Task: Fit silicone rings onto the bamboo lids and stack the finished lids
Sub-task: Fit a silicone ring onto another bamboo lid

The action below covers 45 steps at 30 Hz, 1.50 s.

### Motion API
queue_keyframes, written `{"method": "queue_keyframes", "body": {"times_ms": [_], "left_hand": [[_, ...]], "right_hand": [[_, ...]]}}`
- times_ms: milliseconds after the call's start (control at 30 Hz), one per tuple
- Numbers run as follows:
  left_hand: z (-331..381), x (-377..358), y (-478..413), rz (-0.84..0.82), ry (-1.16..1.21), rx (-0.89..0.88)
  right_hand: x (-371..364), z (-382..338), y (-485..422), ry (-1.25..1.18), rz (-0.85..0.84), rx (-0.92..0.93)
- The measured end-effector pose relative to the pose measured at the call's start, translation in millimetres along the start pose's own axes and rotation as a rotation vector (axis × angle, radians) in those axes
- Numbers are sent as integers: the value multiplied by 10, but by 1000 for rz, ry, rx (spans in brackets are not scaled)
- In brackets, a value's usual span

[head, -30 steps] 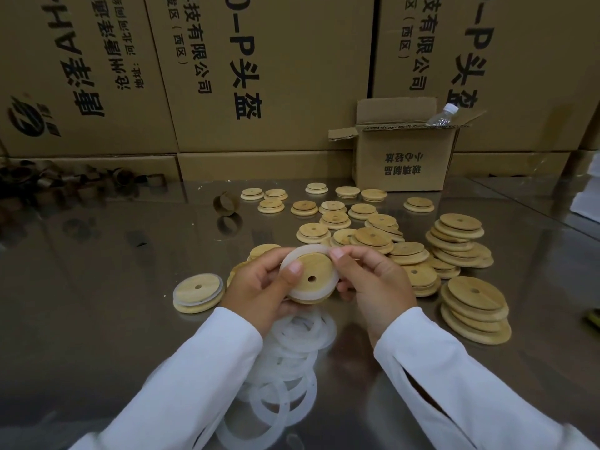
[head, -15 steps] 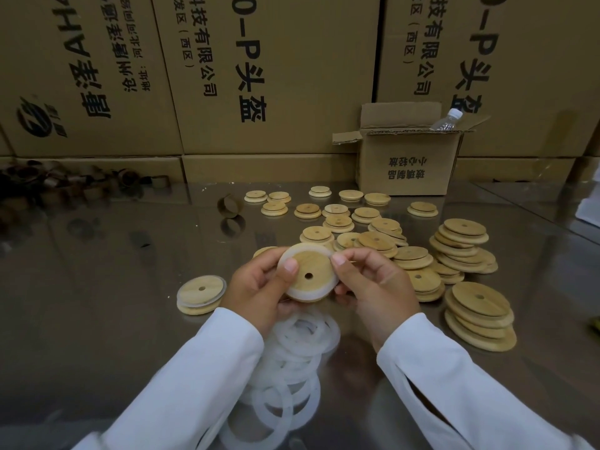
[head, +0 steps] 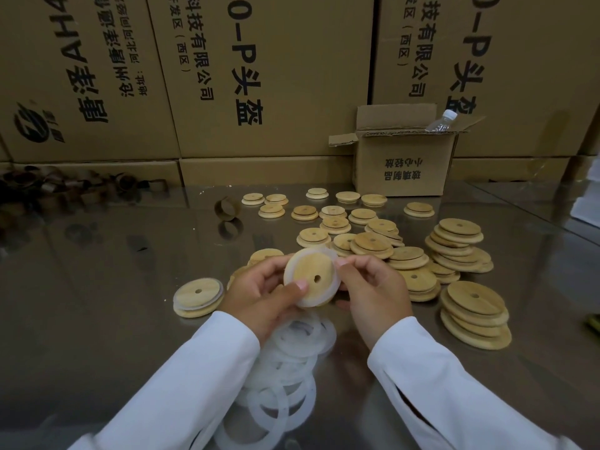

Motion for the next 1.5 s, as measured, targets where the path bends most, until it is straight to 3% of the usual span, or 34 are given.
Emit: {"method": "queue_keyframes", "body": {"times_ms": [300,433,767,1000,1167,1300,1500], "left_hand": [[49,-25,4,-38,-237,-69],[119,-26,23,34,-266,-138],[130,11,22,75,-130,-102],[116,64,16,144,-33,-74],[74,15,21,46,-103,3],[87,-17,22,9,-208,-55],[78,13,25,45,-144,-51]], "right_hand": [[26,-17,17,243,42,114],[-40,-114,85,333,-40,242],[-67,-127,58,233,-85,190],[-64,-171,120,243,-51,303],[-18,-187,107,310,-1,346],[-40,-201,117,408,-29,389],[-16,-171,63,308,-16,323]]}}
Point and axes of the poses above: each hand's wrist, its own y-axis away from the middle knuckle, its own x-axis out of the back of the hand, z = x × y, the point moved 6 cm from there along -y, towards the middle knuckle, and after that the axes turned 6 degrees about y, right-handed, at the moved point
